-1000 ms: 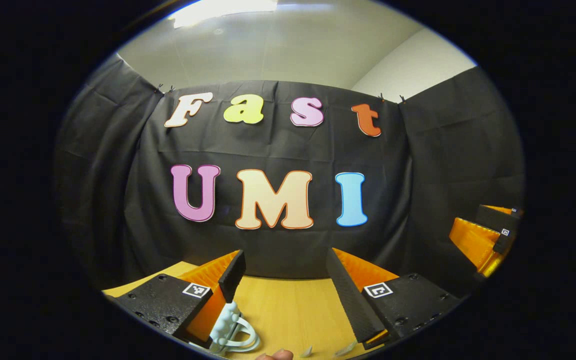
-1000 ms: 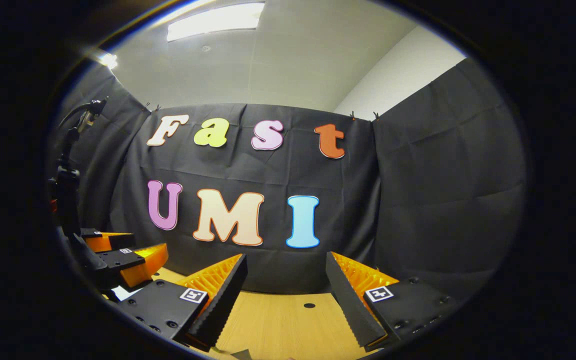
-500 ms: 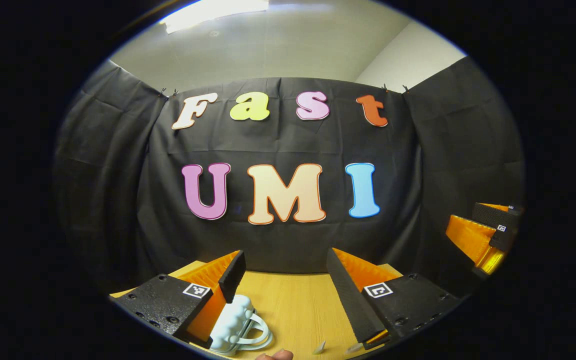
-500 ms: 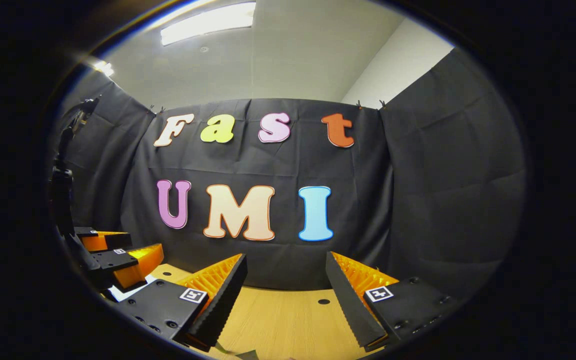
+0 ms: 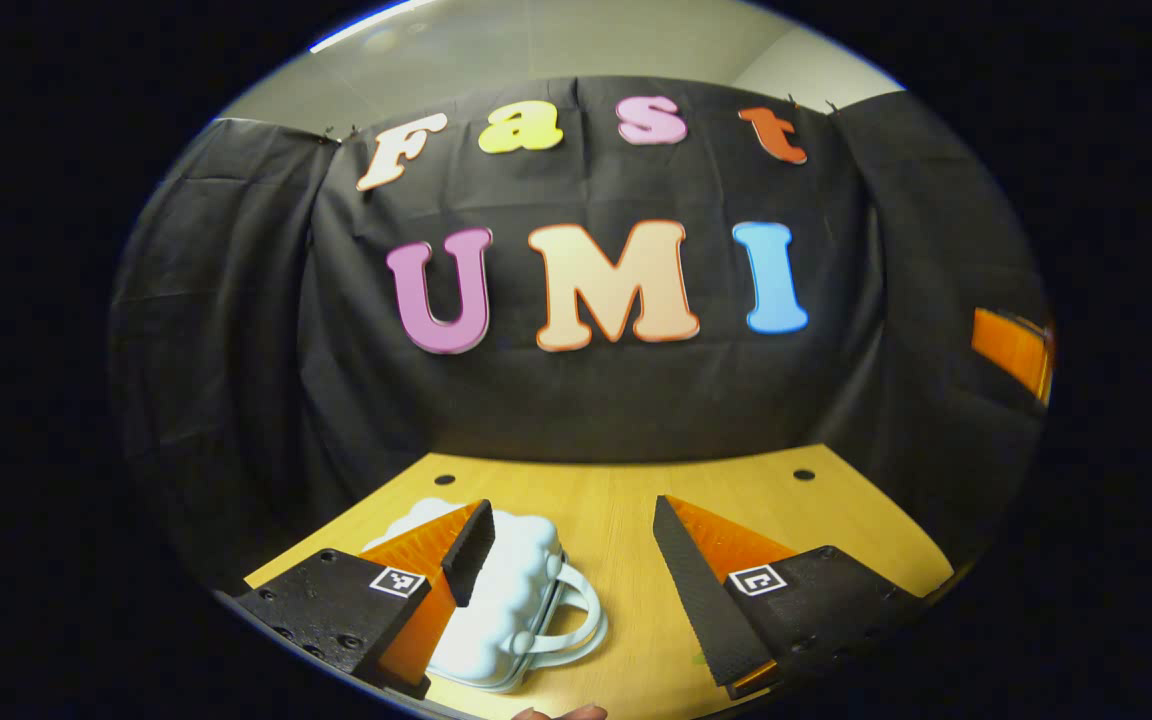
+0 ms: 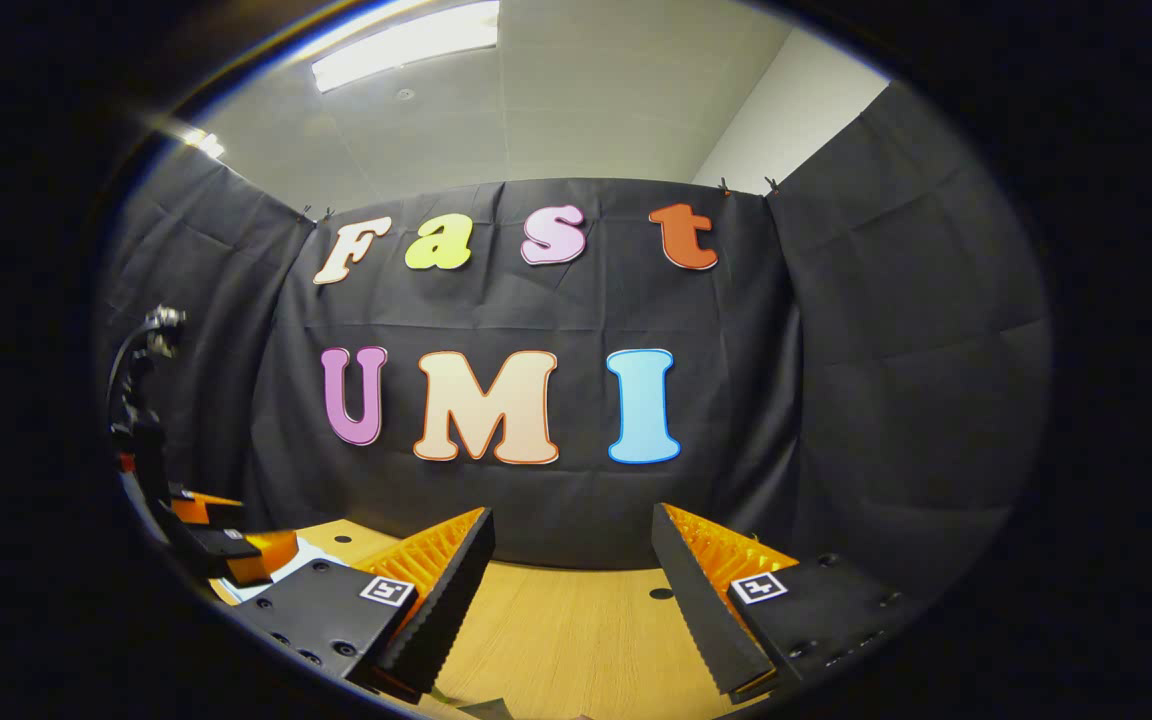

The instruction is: First open the suitcase, pack the skin care products into it, and then close the suitcase.

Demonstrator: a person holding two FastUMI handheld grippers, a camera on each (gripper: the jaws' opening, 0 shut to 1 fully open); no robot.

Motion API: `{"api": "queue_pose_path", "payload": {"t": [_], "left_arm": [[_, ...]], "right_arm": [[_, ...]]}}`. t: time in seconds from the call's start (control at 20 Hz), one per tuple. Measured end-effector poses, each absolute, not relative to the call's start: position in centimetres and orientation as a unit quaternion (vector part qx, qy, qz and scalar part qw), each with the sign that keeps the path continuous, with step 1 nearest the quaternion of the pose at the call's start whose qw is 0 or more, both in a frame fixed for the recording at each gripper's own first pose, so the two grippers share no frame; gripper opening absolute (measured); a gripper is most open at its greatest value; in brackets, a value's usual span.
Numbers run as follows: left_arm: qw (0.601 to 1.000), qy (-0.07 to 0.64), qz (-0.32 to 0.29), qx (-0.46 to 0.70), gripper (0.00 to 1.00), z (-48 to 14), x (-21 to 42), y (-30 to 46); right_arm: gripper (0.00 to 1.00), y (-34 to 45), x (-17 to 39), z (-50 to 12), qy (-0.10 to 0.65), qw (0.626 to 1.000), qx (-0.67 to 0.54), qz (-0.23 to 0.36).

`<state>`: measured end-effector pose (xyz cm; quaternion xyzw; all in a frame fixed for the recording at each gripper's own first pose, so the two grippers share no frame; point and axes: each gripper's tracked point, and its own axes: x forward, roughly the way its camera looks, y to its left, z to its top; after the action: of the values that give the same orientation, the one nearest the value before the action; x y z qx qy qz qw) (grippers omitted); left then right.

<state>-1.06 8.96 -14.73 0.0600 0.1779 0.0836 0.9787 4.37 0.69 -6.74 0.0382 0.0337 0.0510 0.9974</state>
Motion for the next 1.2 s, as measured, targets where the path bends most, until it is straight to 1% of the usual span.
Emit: {"api": "queue_pose_path", "payload": {"t": [0.1,0.15,0.2,0.35,0.55,0.8,0.95,1.05,1.15,1.2], "left_arm": [[0.970,0.224,0.074,0.051,0.94,-18.2,-0.8,9.6],[0.966,0.245,0.068,0.049,0.94,-19.7,-0.9,9.7],[0.962,0.262,0.064,0.048,0.95,-21.1,-0.8,9.8],[0.947,0.313,0.052,0.058,0.95,-24.9,-0.4,9.8],[0.925,0.375,0.041,0.034,0.95,-29.6,-0.1,9.0],[0.905,0.421,0.061,0.027,0.94,-33.2,0.6,9.7],[0.890,0.452,0.058,0.023,0.95,-35.0,0.5,9.5],[0.884,0.464,0.048,0.019,0.89,-36.3,1.0,9.1],[0.878,0.476,0.047,0.018,0.87,-37.3,1.2,9.3],[0.874,0.483,0.049,0.015,0.83,-37.6,1.3,9.4]], "right_arm": [[0.98,1.2,4.7,-6.8,0.034,0.998,0.034,0.044],[1.00,1.1,5.0,-6.9,0.036,0.998,0.028,0.036],[0.98,1.2,5.0,-7.5,0.045,0.998,0.023,0.031],[0.98,1.1,5.0,-8.5,0.062,0.998,0.012,0.020],[0.99,-0.5,4.6,-10.0,0.084,0.996,0.001,-0.008],[0.99,-3.0,3.9,-11.3,0.107,0.993,-0.010,-0.039],[0.99,-3.6,3.7,-12.0,0.118,0.992,-0.012,-0.049],[0.99,-3.7,3.5,-12.3,0.121,0.991,-0.018,-0.052],[0.99,-3.8,3.2,-12.3,0.120,0.991,-0.024,-0.052],[0.99,-4.0,3.2,-12.4,0.119,0.991,-0.027,-0.053]]}}
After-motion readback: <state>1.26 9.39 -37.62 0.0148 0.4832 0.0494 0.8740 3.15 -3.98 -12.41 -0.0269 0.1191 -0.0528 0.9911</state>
